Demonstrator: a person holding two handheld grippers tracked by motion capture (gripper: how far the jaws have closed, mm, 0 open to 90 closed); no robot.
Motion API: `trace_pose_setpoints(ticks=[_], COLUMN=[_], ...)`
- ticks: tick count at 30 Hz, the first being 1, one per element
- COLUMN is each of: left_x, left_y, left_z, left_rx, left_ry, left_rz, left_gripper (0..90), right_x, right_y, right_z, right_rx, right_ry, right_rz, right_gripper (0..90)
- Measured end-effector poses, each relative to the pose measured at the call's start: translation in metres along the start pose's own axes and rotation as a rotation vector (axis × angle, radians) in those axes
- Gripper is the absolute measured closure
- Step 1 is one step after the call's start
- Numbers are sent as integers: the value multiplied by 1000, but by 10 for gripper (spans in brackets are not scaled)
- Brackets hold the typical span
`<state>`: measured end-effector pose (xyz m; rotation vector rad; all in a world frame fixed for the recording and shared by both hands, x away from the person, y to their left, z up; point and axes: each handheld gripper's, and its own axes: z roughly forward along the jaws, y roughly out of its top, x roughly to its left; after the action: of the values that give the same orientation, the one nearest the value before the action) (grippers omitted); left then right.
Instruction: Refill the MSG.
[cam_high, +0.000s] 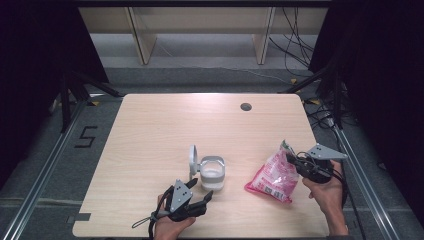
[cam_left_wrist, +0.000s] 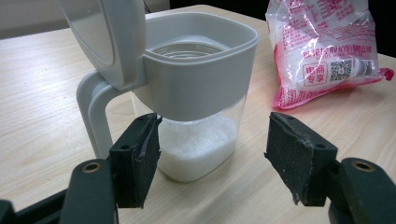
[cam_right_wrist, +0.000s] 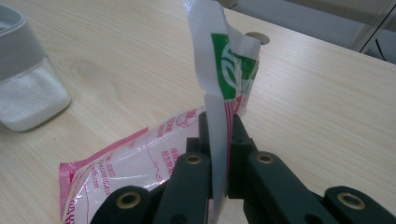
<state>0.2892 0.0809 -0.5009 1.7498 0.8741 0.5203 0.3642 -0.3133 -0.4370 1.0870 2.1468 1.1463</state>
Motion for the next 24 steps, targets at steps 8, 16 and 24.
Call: trace_pose_setpoints(ticks=[8, 16, 24], left_x=[6, 9, 17], left_y=[2, 2, 3], left_z=[-3, -8, -15], left_rx=[4, 19, 36], left_ry=[0, 3, 16], left_rz=[25, 9, 24], left_gripper=[341, 345, 342], right_x=[-2, -10, -10], right_y=[-7, -16, -18], right_z=[2, 5, 6], right_rx=[32, 33, 61], right_ry=[-46, -65, -108], right_rz=[76, 117, 140], right_gripper=[882, 857, 766])
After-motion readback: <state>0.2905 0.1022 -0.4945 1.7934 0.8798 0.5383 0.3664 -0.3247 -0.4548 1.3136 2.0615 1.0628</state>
